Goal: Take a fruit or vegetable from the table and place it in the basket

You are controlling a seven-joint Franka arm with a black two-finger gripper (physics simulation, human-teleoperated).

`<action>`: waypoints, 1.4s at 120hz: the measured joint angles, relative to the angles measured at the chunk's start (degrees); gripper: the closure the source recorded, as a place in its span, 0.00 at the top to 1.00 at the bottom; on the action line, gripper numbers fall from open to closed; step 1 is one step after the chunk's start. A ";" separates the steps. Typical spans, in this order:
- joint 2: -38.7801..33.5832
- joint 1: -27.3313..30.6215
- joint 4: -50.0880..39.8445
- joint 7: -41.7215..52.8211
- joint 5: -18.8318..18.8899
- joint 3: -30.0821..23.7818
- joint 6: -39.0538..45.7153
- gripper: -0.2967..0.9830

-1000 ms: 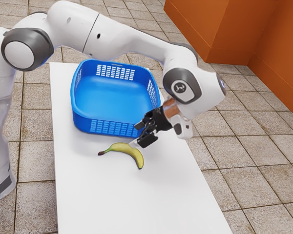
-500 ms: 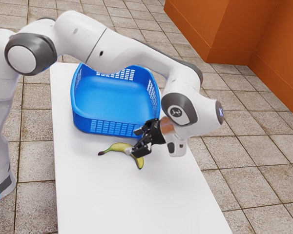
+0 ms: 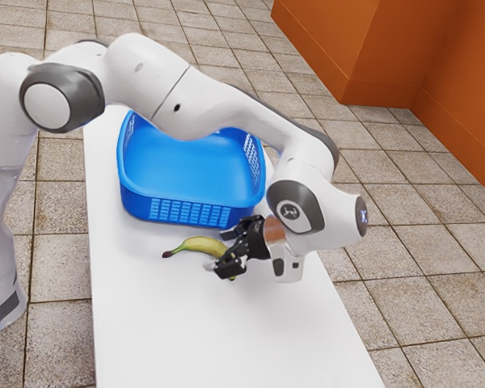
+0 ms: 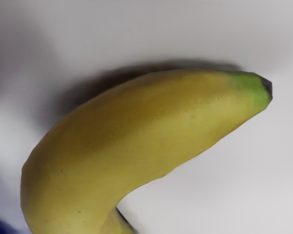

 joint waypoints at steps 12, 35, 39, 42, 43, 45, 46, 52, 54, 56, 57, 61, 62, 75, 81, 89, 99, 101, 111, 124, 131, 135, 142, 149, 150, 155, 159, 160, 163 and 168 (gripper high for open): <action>0.79 0.19 0.00 0.35 0.25 0.82 -0.06 0.77; 1.86 0.29 -0.02 0.91 0.47 1.16 -0.08 0.77; 1.93 0.28 -0.04 0.99 0.49 1.54 -0.10 0.77; 1.96 0.31 -0.06 1.05 0.50 1.81 -0.10 0.77; 1.96 0.32 -0.06 1.07 0.50 1.87 -0.11 0.77; 1.97 0.34 -0.07 1.11 0.50 1.99 -0.12 0.77; 1.98 0.35 -0.07 1.12 0.51 2.07 -0.12 0.77; 1.99 0.40 -0.08 1.23 0.52 2.36 -0.14 0.77; 2.03 0.40 -0.08 1.26 0.52 2.42 -0.14 0.77; 2.12 0.41 -0.08 1.29 0.52 2.47 -0.15 0.77; 2.15 0.41 -0.08 1.31 0.53 2.49 -0.14 0.77; 2.31 0.41 -0.09 1.37 0.53 2.54 -0.13 0.77; 2.37 0.41 -0.09 1.38 0.53 2.55 -0.13 0.77; 2.96 0.41 -0.09 1.56 0.53 2.59 -0.07 0.77; 3.09 0.40 -0.09 1.70 0.51 2.63 -0.08 0.77; 3.18 0.38 -0.18 1.99 0.53 2.76 -0.14 0.77; 3.21 0.40 -0.32 2.35 0.57 2.96 -0.16 0.77; 3.21 0.40 -0.33 2.42 0.58 2.97 -0.16 0.77; 3.02 0.41 -0.15 2.61 0.61 3.01 -0.54 0.76; 2.80 0.41 0.13 2.73 0.57 3.03 -1.38 0.75; 2.80 0.41 0.16 2.77 0.56 3.04 -1.67 0.74; 2.83 0.41 0.17 2.79 0.53 3.04 -1.80 0.73; 2.85 0.41 0.17 2.81 0.50 3.04 -1.98 0.69; 2.88 0.40 0.17 2.83 0.49 3.04 -2.11 0.66; 2.89 0.41 0.17 2.83 0.49 3.04 -2.13 0.65; 2.93 0.40 0.17 2.85 0.48 3.04 -2.19 0.62; 2.95 0.40 0.17 2.86 0.48 3.04 -2.23 0.59; 2.95 0.40 0.17 2.86 0.48 3.04 -2.24 0.58; 2.96 0.40 0.17 2.87 0.48 3.04 -2.26 0.55; 2.97 0.40 0.16 2.89 0.48 3.06 -2.30 0.51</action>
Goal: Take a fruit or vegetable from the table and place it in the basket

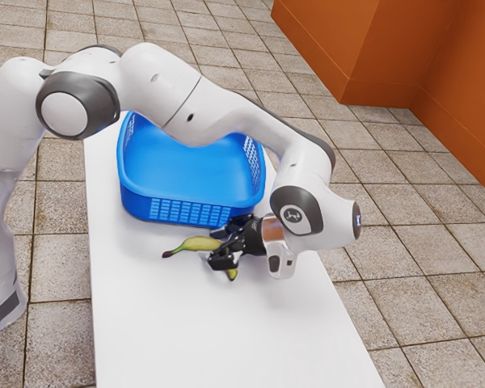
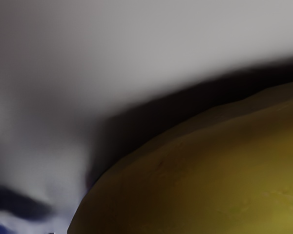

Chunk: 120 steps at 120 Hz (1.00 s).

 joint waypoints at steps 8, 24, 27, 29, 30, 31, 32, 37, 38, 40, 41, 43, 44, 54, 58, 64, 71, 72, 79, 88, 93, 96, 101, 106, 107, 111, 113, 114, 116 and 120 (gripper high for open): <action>0.03 0.00 -0.04 0.04 0.00 0.05 -0.04 0.44; 0.12 0.01 -0.07 0.19 0.11 0.05 -0.05 0.39; 0.14 0.01 -0.07 0.21 0.13 0.07 -0.04 0.38; 0.15 0.01 -0.07 0.23 0.14 0.06 -0.04 0.38; 0.15 0.01 -0.06 0.24 0.15 0.06 -0.03 0.38; 0.16 0.01 -0.06 0.25 0.15 0.06 -0.03 0.38; 0.16 0.01 -0.06 0.26 0.15 0.06 -0.02 0.38; 0.13 0.01 -0.06 0.31 0.15 0.06 -0.01 0.37; 0.13 0.01 -0.06 0.32 0.16 0.06 -0.01 0.37; 0.11 0.01 -0.07 0.34 0.16 0.06 0.00 0.36; 0.11 0.01 -0.07 0.35 0.16 0.06 0.01 0.36; 0.10 0.01 -0.06 0.37 0.17 0.06 0.02 0.36; 0.10 0.01 -0.05 0.38 0.17 0.06 0.03 0.36; -0.01 0.01 0.00 0.48 0.10 0.04 0.09 0.36; -0.12 0.01 0.01 0.51 0.06 0.04 0.10 0.37; -0.32 0.01 0.12 0.56 -0.02 0.04 0.09 0.37; -0.56 0.01 0.31 0.64 -0.12 0.04 0.08 0.37; -0.60 0.01 0.34 0.66 -0.14 0.04 0.08 0.37; -0.72 0.01 0.53 0.73 -0.26 0.00 0.07 0.38; -0.77 0.01 0.61 0.82 -0.65 -0.03 0.07 0.38; -0.82 0.01 0.63 0.86 -0.91 -0.11 0.09 0.38; -0.84 0.01 0.63 0.88 -1.06 -0.17 0.09 0.38; -0.86 0.03 0.63 0.92 -1.34 -0.33 0.10 0.38; -0.87 0.03 0.64 0.95 -1.56 -0.73 0.10 0.39; -0.88 0.03 0.65 0.96 -1.60 -0.84 0.10 0.39; -0.91 0.01 0.79 0.98 -1.72 -1.17 0.09 0.39; -0.94 0.01 0.87 0.99 -1.78 -1.30 0.09 0.39; -0.98 0.02 0.90 1.00 -1.81 -1.40 0.08 0.39; -1.06 0.03 0.95 1.01 -1.86 -1.64 0.08 0.39; -1.29 0.01 1.11 1.03 -1.94 -2.04 0.07 0.38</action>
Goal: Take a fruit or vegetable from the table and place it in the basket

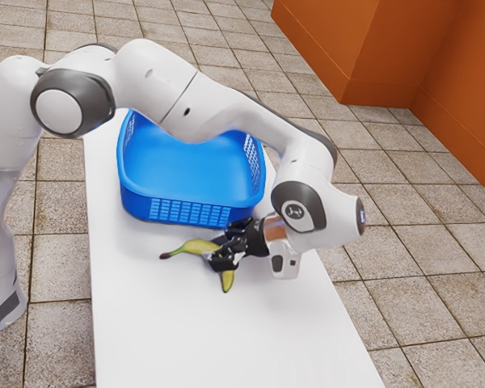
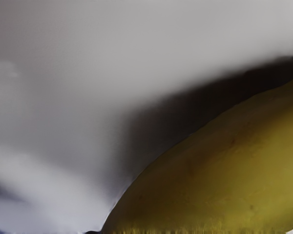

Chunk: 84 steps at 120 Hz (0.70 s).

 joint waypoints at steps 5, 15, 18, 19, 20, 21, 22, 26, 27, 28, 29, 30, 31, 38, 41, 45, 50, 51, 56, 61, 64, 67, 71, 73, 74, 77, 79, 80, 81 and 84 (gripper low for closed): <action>-0.35 -0.01 0.21 0.03 -0.07 -0.28 -0.04 0.38; -1.37 0.00 0.58 0.10 -0.14 -0.79 -0.17 0.36; -1.67 0.01 0.68 0.12 -0.24 -0.94 -0.24 0.36; -1.77 0.00 0.70 0.12 -0.28 -0.99 -0.26 0.35; -1.88 0.00 0.72 0.13 -0.32 -1.03 -0.29 0.35; -1.99 0.00 0.74 0.14 -0.36 -1.06 -0.31 0.35; -2.10 0.00 0.76 0.14 -0.39 -1.10 -0.32 0.35; -2.54 0.01 1.01 0.17 -0.52 -1.36 -0.39 0.34; -2.64 0.00 1.07 0.18 -0.55 -1.40 -0.41 0.34; -2.72 0.00 1.13 0.19 -0.58 -1.45 -0.42 0.34; -2.78 0.01 1.19 0.19 -0.60 -1.51 -0.44 0.34; -2.87 0.01 1.24 0.20 -0.63 -1.57 -0.45 0.33; -2.98 0.02 1.31 0.21 -0.65 -1.65 -0.46 0.33; -3.74 0.00 1.94 0.26 -1.02 -2.02 -0.53 0.33; -4.22 0.02 2.31 0.28 -1.25 -2.21 -0.55 0.32; -4.94 0.01 2.72 0.31 -1.52 -2.41 -0.58 0.32; -5.71 -0.01 3.72 0.35 -1.77 -2.54 -0.62 0.32; -5.85 -0.01 3.90 0.36 -1.81 -2.56 -0.63 0.32; -6.57 -0.01 4.90 0.40 -1.97 -2.59 -0.67 0.31; -7.13 0.00 6.04 0.43 -2.10 -2.58 -0.84 0.32; -7.50 0.00 6.62 0.45 -2.17 -2.54 -0.96 0.32; -7.86 0.03 7.17 0.46 -2.23 -2.48 -1.09 0.32; -8.21 0.41 8.25 0.48 -2.28 -2.46 -1.35 0.31; -8.34 0.71 8.85 0.49 -2.31 -2.46 -1.50 0.31; -8.39 0.87 9.13 0.49 -2.32 -2.46 -1.58 0.31; -8.59 1.42 10.04 0.50 -2.33 -2.48 -1.85 0.31; -8.77 1.78 10.63 0.50 -2.34 -2.47 -2.03 0.31; -8.87 2.00 10.91 0.50 -2.34 -2.48 -2.11 0.31; -8.98 2.26 11.19 0.50 -2.34 -2.50 -2.20 0.30; -9.33 3.12 11.85 0.50 -2.36 -2.56 -2.42 0.30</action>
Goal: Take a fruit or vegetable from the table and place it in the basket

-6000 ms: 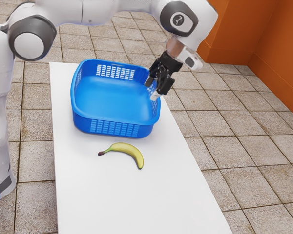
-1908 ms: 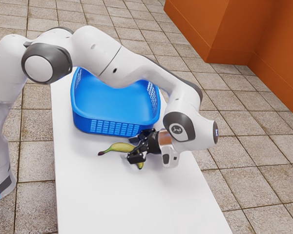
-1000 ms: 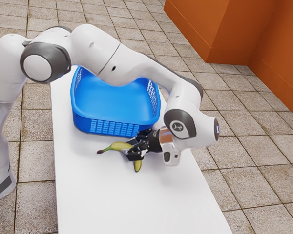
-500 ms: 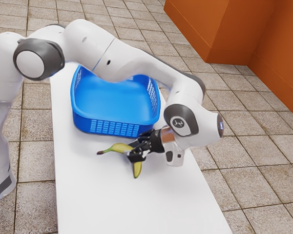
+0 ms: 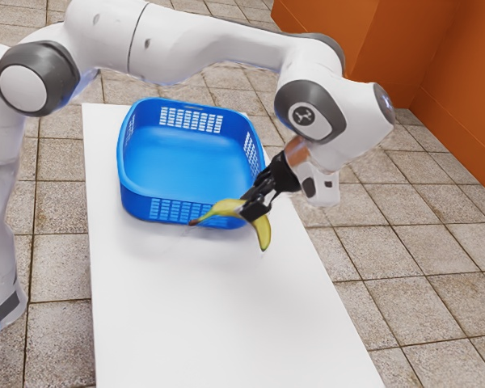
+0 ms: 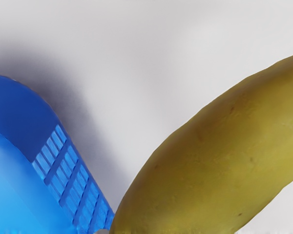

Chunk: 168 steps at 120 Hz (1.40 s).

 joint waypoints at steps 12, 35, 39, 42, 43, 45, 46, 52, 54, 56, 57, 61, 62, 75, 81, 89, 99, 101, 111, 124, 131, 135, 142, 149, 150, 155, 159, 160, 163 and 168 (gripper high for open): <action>-1.49 3.87 2.25 -0.01 -0.01 -0.14 -0.82 0.30; -5.21 10.70 3.36 -0.16 -1.10 0.38 -1.80 0.29; -5.79 11.32 3.24 -0.19 -1.53 1.03 -1.88 0.29; -6.19 11.72 3.13 -0.21 -1.83 1.52 -1.93 0.29; -6.34 11.80 3.10 -0.22 -1.91 1.72 -1.95 0.29; -6.63 11.95 3.03 -0.23 -2.10 2.13 -1.98 0.29; -6.78 12.02 3.00 -0.24 -2.20 2.33 -2.00 0.29; -7.83 12.22 2.30 -0.27 -2.90 3.73 -2.07 0.29; -8.16 12.19 1.87 -0.27 -3.15 4.27 -2.09 0.29; -8.54 12.15 1.49 -0.28 -3.47 4.83 -2.11 0.29; -8.70 12.17 1.30 -0.29 -3.61 5.07 -2.12 0.29; -9.41 12.08 0.21 -0.30 -4.15 6.20 -2.13 0.29; -9.58 12.08 -0.06 -0.31 -4.28 6.44 -2.13 0.29; -11.03 13.02 -3.74 -0.35 -5.80 8.64 -2.15 0.29; -11.23 13.61 -5.25 -0.35 -6.41 9.40 -2.16 0.29; -11.32 14.41 -7.40 -0.33 -7.19 10.35 -2.17 0.29; -11.35 14.36 -9.43 -0.31 -7.81 12.52 -2.17 0.30; -11.35 14.17 -9.77 -0.30 -7.88 13.12 -2.16 0.30; -11.36 13.97 -10.90 -0.24 -8.11 15.39 -2.16 0.30; -11.36 13.61 -11.74 -0.12 -8.22 18.43 -2.19 0.30; -11.36 14.05 -11.83 -0.05 -8.15 19.43 -2.09 0.30; -11.35 14.57 -11.85 -0.02 -8.08 19.72 -1.94 0.30; -11.30 15.14 -11.86 0.07 -7.97 20.56 -1.62 0.30; -11.28 15.88 -11.86 0.19 -7.89 21.20 -1.29 0.30; -11.28 15.92 -11.85 0.21 -7.87 21.35 -1.25 0.30; -11.24 16.34 -11.81 0.31 -7.81 21.90 -0.96 0.30; -11.24 16.82 -11.74 0.39 -7.79 22.16 -0.75 0.34; -11.24 16.92 -11.69 0.41 -7.80 22.23 -0.71 0.37; -11.26 17.24 -11.57 0.46 -7.85 22.40 -0.60 0.42; -11.27 17.73 -11.46 0.52 -7.95 22.60 -0.48 0.51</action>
